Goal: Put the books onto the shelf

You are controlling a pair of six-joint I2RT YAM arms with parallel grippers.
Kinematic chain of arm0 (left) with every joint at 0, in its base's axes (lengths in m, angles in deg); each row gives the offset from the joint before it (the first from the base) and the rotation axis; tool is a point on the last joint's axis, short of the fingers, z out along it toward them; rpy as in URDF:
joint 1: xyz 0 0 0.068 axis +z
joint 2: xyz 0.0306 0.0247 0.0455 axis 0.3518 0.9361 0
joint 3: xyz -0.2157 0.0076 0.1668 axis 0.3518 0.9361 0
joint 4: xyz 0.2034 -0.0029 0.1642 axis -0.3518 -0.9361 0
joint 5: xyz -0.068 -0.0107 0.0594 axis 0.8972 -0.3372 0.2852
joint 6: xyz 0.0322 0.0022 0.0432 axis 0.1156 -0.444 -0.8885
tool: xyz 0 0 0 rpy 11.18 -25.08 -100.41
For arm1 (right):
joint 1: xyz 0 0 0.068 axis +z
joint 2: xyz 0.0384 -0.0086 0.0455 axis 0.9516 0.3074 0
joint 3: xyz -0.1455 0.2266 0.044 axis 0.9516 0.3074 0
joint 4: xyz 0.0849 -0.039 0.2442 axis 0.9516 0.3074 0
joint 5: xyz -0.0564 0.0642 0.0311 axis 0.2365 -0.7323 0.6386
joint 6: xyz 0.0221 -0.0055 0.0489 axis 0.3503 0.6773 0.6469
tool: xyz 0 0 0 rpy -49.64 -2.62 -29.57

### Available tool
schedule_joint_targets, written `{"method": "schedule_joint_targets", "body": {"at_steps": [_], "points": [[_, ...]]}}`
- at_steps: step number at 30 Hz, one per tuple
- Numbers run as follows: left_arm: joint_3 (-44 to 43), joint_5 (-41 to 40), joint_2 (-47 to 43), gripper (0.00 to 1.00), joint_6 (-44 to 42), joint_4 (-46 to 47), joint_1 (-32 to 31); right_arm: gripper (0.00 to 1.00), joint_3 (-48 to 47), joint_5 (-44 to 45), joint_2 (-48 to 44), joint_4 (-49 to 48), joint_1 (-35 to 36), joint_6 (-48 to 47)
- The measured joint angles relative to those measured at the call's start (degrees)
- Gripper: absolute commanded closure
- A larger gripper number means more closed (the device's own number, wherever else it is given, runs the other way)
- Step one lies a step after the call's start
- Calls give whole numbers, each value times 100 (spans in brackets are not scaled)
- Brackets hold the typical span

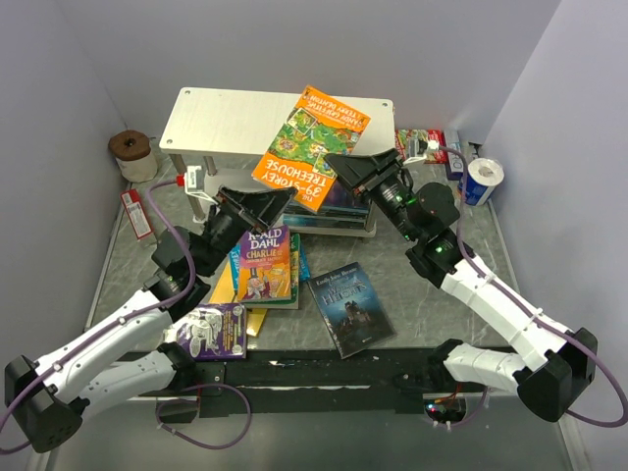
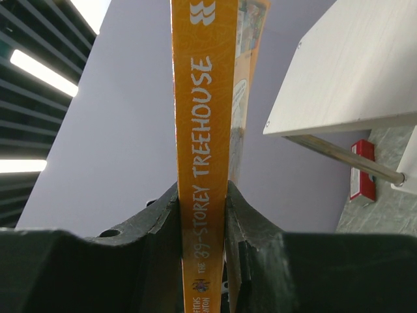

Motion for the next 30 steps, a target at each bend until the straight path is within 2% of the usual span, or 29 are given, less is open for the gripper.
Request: {"method": "schedule_joint_targets", "body": {"at_steps": [1,3,8,9,10,11,13,17,20,24,30], "points": [[0,17,20,66,26,68,15,100,17,0,0,0,42,-11],[2,66,76,98,109,166,98,100,31,-4,0,7,90,-17],[0,501,151,99,446,186,485,100,26,-2,-4,63,118,-140],[0,688,155,99,496,142,616,94,13,-13,-4,140,125,-179],[-2,861,162,99,551,90,730,52,-15,-28,-9,275,131,-240],[-20,1091,186,99,623,0,905,32,-66,-59,-11,420,133,-319],[-269,1659,302,99,686,-361,1296,1,-326,-177,-11,1060,140,-699],[-1263,2474,876,99,632,-1353,2282,1,-1515,-120,-13,2736,170,-1755],[-1961,3067,1327,99,629,-1858,2898,0,-2144,173,-149,3467,177,-2354],[-3034,3895,1974,99,520,-2367,3220,1,-2382,706,-520,4291,177,-3023],[-4428,5132,2935,99,479,-2468,3237,1,-2326,1152,-702,4924,175,-3665]]}}
